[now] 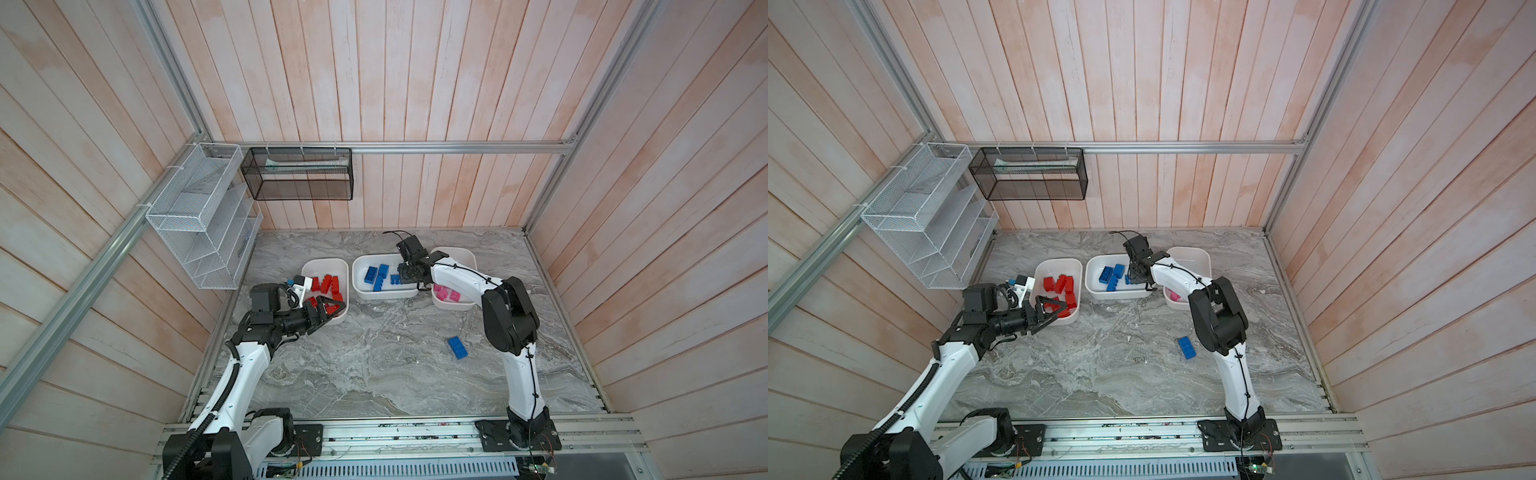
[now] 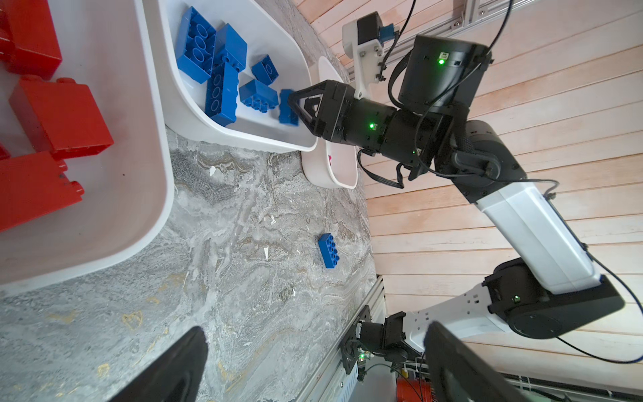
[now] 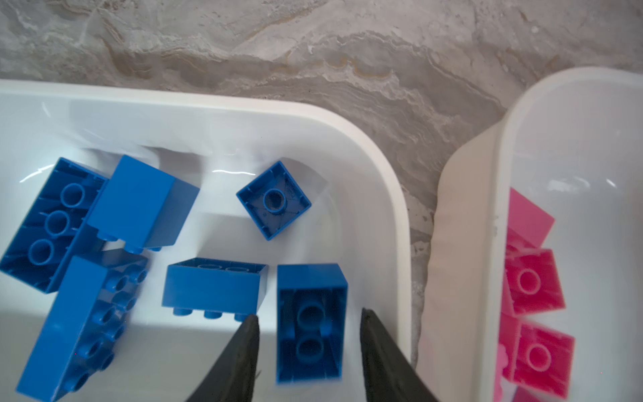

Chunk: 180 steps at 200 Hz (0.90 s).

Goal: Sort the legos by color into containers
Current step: 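Return the right gripper to the last blue 2x4 brick, grasp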

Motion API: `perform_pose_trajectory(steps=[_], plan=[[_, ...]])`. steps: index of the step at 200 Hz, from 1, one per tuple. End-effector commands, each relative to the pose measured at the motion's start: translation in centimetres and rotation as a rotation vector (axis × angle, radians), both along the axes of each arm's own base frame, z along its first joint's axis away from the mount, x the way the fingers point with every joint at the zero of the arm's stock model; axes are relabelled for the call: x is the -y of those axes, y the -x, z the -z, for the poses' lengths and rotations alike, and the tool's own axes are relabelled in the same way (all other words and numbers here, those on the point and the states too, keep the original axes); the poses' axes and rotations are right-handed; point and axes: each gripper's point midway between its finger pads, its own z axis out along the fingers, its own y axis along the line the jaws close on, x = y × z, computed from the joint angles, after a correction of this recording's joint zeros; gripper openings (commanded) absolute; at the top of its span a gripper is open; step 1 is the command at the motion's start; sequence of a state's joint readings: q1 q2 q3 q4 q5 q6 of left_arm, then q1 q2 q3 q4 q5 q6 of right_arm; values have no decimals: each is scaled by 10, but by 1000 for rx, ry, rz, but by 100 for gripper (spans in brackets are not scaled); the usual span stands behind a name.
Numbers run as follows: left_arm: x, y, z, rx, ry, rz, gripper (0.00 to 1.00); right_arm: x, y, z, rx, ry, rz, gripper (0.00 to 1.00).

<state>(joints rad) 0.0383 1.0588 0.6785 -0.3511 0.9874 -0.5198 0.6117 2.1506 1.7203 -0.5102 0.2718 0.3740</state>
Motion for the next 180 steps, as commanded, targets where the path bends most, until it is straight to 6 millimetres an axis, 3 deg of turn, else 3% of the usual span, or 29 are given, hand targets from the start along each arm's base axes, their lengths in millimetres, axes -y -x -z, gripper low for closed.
perform_pose_trajectory(steps=[1,19,38,75,108,140,161,180], plan=[[0,-4,-7,40,-9,9,99,7,8,-55,68,-18,-2,55],[0,-5,-5,36,-5,8,99,18,33,-78,64,-62,7,57],[1,-5,-4,35,2,11,99,32,73,-86,29,-119,5,58],[3,-5,-2,29,7,23,99,70,168,-57,-144,-174,69,60],[4,-6,3,19,6,34,99,97,227,-24,-228,-118,64,63],[4,-5,6,15,3,33,99,119,244,3,-225,-92,110,67],[4,-4,6,17,2,29,99,132,241,16,-202,-44,137,67],[4,-1,6,17,1,28,99,131,237,25,-210,-40,121,67]])
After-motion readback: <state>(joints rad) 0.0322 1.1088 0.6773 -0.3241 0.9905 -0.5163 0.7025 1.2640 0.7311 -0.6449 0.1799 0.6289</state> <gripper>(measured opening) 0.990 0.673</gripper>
